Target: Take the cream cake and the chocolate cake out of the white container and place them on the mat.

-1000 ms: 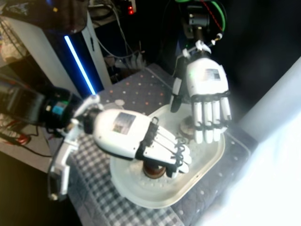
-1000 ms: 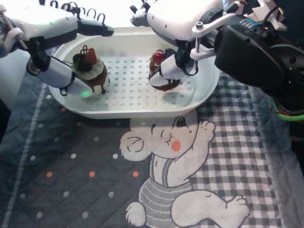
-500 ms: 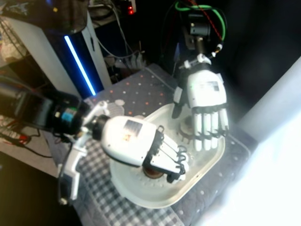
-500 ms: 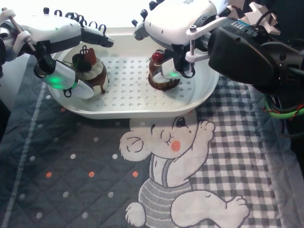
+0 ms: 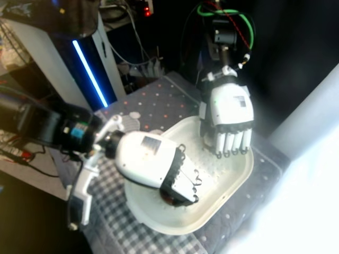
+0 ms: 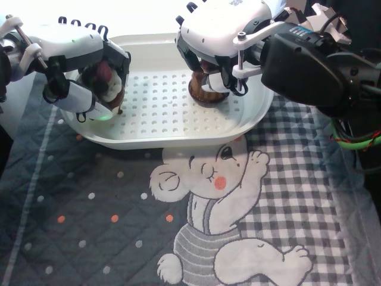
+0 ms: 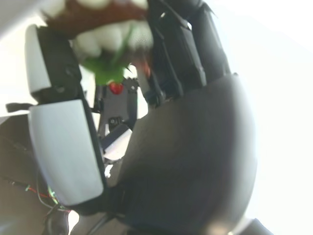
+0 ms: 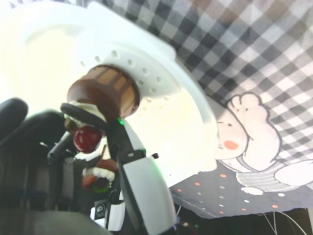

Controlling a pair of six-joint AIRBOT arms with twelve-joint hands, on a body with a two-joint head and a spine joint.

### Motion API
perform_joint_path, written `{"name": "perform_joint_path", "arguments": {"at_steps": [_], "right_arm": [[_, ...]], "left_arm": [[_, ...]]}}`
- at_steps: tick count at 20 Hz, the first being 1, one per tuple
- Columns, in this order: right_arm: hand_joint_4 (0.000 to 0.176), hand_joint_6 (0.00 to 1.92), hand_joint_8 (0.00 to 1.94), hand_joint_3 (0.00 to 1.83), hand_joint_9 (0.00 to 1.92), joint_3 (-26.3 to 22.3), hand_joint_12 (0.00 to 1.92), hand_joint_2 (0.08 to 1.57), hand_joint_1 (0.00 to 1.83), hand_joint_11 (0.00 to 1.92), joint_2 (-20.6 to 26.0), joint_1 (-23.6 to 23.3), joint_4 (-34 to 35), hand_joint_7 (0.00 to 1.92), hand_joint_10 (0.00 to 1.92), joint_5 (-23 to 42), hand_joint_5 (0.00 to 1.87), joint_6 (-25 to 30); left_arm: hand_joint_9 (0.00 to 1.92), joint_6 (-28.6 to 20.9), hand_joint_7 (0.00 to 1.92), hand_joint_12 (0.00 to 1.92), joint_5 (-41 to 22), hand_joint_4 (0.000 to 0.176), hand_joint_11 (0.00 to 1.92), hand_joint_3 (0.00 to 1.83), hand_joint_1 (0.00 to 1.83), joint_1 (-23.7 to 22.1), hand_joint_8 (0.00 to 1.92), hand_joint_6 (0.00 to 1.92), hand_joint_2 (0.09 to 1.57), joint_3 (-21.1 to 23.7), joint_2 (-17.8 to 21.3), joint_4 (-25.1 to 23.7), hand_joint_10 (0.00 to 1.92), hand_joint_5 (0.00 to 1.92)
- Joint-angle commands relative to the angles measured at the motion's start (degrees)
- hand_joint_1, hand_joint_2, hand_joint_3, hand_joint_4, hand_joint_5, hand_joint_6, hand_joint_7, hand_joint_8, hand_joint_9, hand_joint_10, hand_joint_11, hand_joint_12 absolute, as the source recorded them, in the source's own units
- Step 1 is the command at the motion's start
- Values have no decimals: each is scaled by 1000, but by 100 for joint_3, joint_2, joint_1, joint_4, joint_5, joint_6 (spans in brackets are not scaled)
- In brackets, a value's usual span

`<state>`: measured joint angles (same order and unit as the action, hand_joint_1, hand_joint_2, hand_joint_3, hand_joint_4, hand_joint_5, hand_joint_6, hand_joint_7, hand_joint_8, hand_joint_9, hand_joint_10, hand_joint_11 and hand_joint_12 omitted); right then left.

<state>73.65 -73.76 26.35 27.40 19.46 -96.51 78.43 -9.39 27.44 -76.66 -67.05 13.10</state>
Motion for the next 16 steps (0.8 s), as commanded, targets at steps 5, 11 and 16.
{"name": "perform_joint_path", "arguments": {"at_steps": [5,11,16], "right_arm": [[0,959,1118,0,833,-123,1611,1158,1366,623,174,-67,-114,872,1458,812,885,-42],[0,980,960,0,900,-648,1559,1123,1378,688,675,-67,-133,959,1338,1486,925,-42],[0,1107,954,0,878,-1543,1552,1140,1375,618,1381,-61,-654,940,1375,2508,861,-42]], "left_arm": [[774,8,742,1450,-927,0,570,0,1337,-21,1309,1377,1231,44,30,63,1463,647],[755,-267,746,1534,-1719,0,578,0,1333,-117,1341,1360,1241,440,309,-83,1520,619],[752,-289,761,1505,-2751,0,566,0,1336,-84,1301,1385,1233,1284,974,-448,1485,644]]}}
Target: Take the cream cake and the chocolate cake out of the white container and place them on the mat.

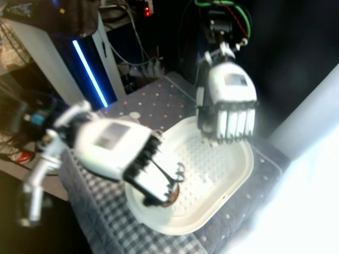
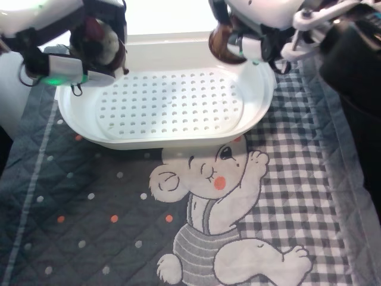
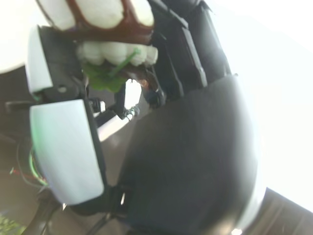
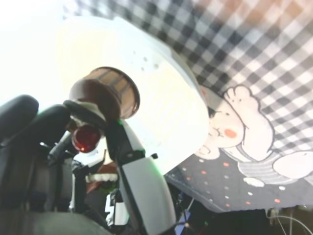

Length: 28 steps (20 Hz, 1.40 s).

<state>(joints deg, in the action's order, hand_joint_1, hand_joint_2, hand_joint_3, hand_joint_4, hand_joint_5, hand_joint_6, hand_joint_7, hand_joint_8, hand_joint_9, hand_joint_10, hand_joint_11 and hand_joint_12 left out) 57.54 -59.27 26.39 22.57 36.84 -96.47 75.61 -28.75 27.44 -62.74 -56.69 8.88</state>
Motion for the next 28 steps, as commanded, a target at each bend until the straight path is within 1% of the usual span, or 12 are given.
{"name": "perform_joint_path", "arguments": {"at_steps": [1,3,4,7,10,13,15,18,21,24,25,28], "right_arm": [[0,1004,1238,4,806,-91,1670,1192,1364,757,41,-55,-293,830,1550,911,763,-46],[0,879,1330,2,959,-457,1759,1165,1285,838,267,41,-592,926,1505,1253,853,-46],[0,756,1209,0,842,-644,1808,1159,1360,780,389,166,-701,938,1586,1476,894,-46],[0,1031,1086,0,698,-1216,1805,1167,1368,543,793,730,-876,1002,1541,2290,827,-47],[0,1061,1122,2,666,-1588,1766,1163,1366,524,1006,1051,-982,1000,1482,2750,867,-47],[0,1041,876,0,684,-2020,1850,1106,1278,447,1245,1678,-1033,1110,1355,3272,933,-47],[0,841,1167,1,664,-2317,1882,1148,1352,459,1374,2149,-953,1005,1479,3554,932,-47],[0,894,1104,0,666,-2683,1891,1153,1372,431,1409,2673,-757,1024,1507,3781,914,-46],[0,707,1024,0,726,-2927,1826,1076,1293,448,1401,3067,-563,1110,1344,3786,1044,0],[0,992,1083,4,621,-2953,1864,1165,1363,354,1319,3529,-403,1010,1550,3782,880,451],[0,892,1351,0,631,-2959,1912,1174,1280,398,1252,3655,-353,929,1619,3727,864,626],[0,924,1399,2,631,-2954,1921,1180,1254,409,1150,3844,-259,910,1647,3466,833,874]], "left_arm": [[767,-8,784,1488,-982,0,591,0,1339,-36,1279,1354,1225,49,66,-87,1467,650],[794,-11,794,1417,-1361,0,654,0,1343,151,1252,1344,1214,398,344,-181,1422,664],[807,-21,804,1417,-1529,0,668,0,1345,249,1237,1321,1208,532,439,-224,1411,677],[821,-21,787,1415,-2086,0,699,1,1344,574,1251,1300,1208,966,726,-323,1415,681],[863,-21,792,1411,-2581,0,739,0,1330,970,1250,1278,1207,1371,1022,-336,1403,671],[904,-67,793,1344,-2914,0,768,0,1335,1385,1249,1255,1198,1784,1247,-285,1349,675],[849,-246,741,1333,-2978,0,780,0,1341,1625,1286,1313,1222,1989,1321,-273,1419,635],[822,-496,749,1369,-3183,0,757,1,1338,2221,1280,1312,1228,2289,1361,-74,1477,621],[819,-652,723,1472,-3318,0,733,2,1330,2844,1321,1347,1242,2582,1366,251,1501,587],[918,-939,808,1452,-3329,0,821,0,1342,3303,1217,1215,1201,2671,1214,419,1412,659],[831,-1081,748,1424,-3326,0,754,1,1337,3462,1280,1331,1227,2666,1107,479,1453,620],[890,-1415,786,1417,-3273,0,780,0,1333,3739,1239,1270,1210,2608,920,519,1415,645]]}}
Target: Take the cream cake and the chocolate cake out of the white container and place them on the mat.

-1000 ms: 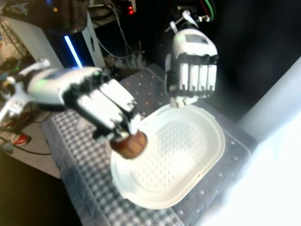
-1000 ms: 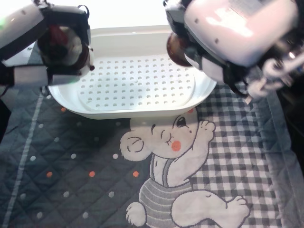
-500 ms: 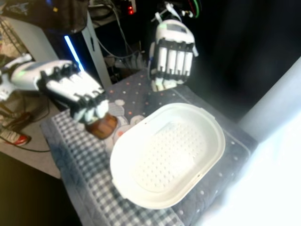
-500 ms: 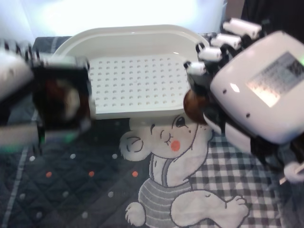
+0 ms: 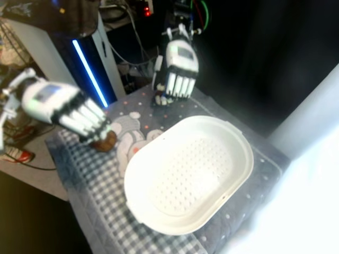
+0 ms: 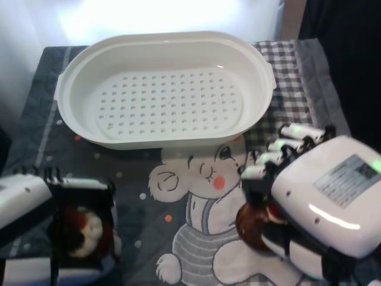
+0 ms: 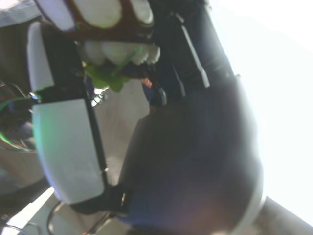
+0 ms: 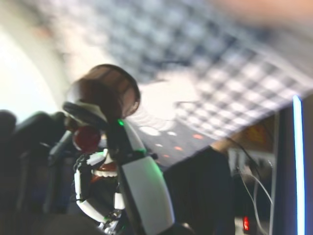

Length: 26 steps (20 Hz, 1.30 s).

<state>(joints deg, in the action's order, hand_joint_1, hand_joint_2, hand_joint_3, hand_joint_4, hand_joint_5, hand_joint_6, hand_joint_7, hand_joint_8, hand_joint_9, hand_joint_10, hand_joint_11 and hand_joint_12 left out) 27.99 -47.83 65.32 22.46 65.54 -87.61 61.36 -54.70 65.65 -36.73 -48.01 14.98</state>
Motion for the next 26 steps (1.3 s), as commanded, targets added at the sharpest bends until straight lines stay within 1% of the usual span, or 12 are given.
{"name": "perform_joint_path", "arguments": {"at_steps": [1,2,3,4,5,6,8,13,14,16,17,26], "right_arm": [[0,1042,1393,1,615,2,1896,1190,1238,413,-11,-15,-214,892,1539,479,795,11],[0,686,980,0,523,12,1696,1160,1112,267,-33,10,-185,681,1243,378,643,16],[0,686,980,0,523,26,1696,1160,1112,267,-50,16,-162,681,1243,326,643,17],[0,275,437,1,390,52,1441,1190,712,74,-78,22,-133,518,765,282,508,42],[0,139,259,0,352,56,1386,1150,571,14,-82,26,-131,470,598,279,452,62],[0,139,259,0,352,56,1386,1150,571,14,-82,28,-131,470,598,279,452,69],[0,2,24,0,237,55,1217,1035,377,0,-80,30,-131,353,348,280,294,90],[0,11,19,0,278,54,1376,1012,421,0,30,30,-136,387,338,453,320,169],[0,19,26,0,274,53,1497,998,459,0,177,29,-204,427,448,640,369,260],[0,48,50,0,175,43,1602,1008,356,0,275,29,-230,483,801,936,429,260],[0,70,76,5,173,69,1593,1020,320,0,320,29,-232,528,892,1100,457,260],[0,1284,1255,68,420,589,1671,1102,511,191,837,3,-237,431,1307,3105,224,260]], "left_arm": [[800,-93,836,1414,-664,0,673,0,1198,-2,1305,1347,1238,-47,-35,-46,1090,641],[628,-244,688,1406,-660,46,399,0,975,113,798,1412,1264,-135,-148,17,859,675],[628,-333,688,1406,-641,46,399,0,975,143,798,1412,1264,-193,-205,40,859,675],[507,-458,660,1328,-594,10,153,1,769,181,246,434,1115,-284,-301,99,525,555],[397,-485,558,1294,-562,59,30,4,705,186,85,202,1037,-316,-338,123,376,505],[397,-489,558,1294,-551,59,30,4,705,186,85,202,1037,-322,-345,133,376,505],[143,-492,186,835,-570,160,0,0,685,187,1,9,924,-323,-337,154,91,260],[229,-565,179,1112,-1000,173,0,0,518,196,7,2,886,-280,-160,185,72,136],[230,-571,213,1060,-1271,164,0,0,502,197,12,13,887,-251,-42,189,58,185],[452,-571,437,1160,-1607,31,166,0,426,197,15,15,908,-223,88,203,73,406],[572,-569,571,1205,-1822,0,244,0,365,197,24,24,981,-216,174,209,90,531],[956,-145,959,1013,-3711,0,574,1,461,-374,28,24,1153,-440,639,225,85,815]]}}
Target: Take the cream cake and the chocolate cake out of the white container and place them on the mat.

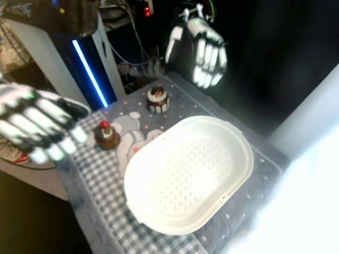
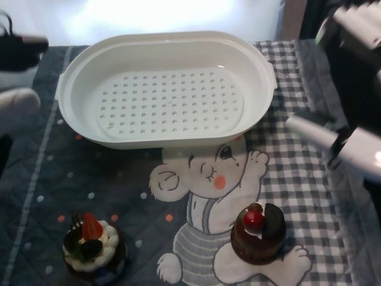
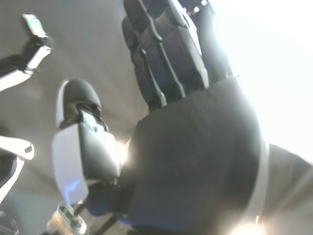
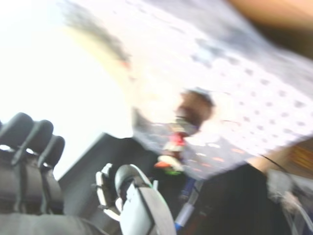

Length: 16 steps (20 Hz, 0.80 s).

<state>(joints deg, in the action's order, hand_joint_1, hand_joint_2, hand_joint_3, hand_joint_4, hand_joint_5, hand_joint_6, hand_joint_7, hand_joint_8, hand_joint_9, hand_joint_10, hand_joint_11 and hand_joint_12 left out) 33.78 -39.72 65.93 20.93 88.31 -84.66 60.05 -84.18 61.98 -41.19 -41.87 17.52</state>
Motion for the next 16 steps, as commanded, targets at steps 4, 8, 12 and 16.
{"name": "perform_joint_path", "arguments": {"at_steps": [4,8,12,16], "right_arm": [[0,1397,1333,712,482,554,1802,808,438,279,36,-330,207,428,1349,864,78,577],[15,150,871,473,197,1269,1660,884,273,98,-15,-429,263,108,1079,1265,0,2535],[86,40,328,55,267,1465,1469,1171,122,50,-309,-1454,-471,177,890,1265,25,2446],[24,8,530,11,6,1496,1336,1282,0,0,-451,-1699,-766,5,855,1265,0,2004]], "left_arm": [[929,-14,893,966,-758,0,584,3,512,-570,1,0,1229,-352,-37,-29,34,724],[909,291,795,961,-1103,0,598,0,526,-998,0,0,1184,-450,-76,-148,3,589],[879,202,744,826,-1503,0,493,16,374,-1075,1,25,1192,-597,-105,-209,7,699],[736,-119,577,896,-1504,0,408,0,409,-1243,9,35,1122,-886,-310,-402,31,523]]}}
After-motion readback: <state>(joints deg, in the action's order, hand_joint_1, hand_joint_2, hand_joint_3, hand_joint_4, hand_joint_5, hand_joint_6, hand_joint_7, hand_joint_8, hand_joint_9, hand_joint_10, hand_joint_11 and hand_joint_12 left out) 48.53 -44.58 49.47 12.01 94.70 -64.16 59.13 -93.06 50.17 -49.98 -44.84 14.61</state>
